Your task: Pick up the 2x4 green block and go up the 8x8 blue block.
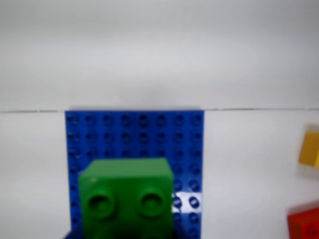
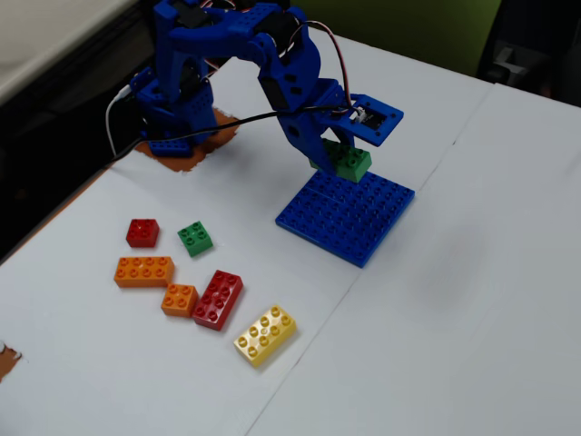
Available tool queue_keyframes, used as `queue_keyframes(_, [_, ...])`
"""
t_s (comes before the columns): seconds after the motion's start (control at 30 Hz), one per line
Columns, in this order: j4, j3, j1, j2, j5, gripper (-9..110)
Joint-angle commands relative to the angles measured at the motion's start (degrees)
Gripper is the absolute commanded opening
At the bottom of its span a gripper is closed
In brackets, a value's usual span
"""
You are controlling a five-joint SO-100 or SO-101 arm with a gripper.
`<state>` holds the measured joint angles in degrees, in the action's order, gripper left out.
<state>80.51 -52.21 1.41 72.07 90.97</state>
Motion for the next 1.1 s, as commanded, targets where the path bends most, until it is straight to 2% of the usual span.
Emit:
queue_keyframes(0.0, [-0.7, 1.8, 0.1, 0.4, 0.4, 3])
queue_keyframes(1.07, [-0.4, 1.8, 0.3, 0.4, 1.1, 3])
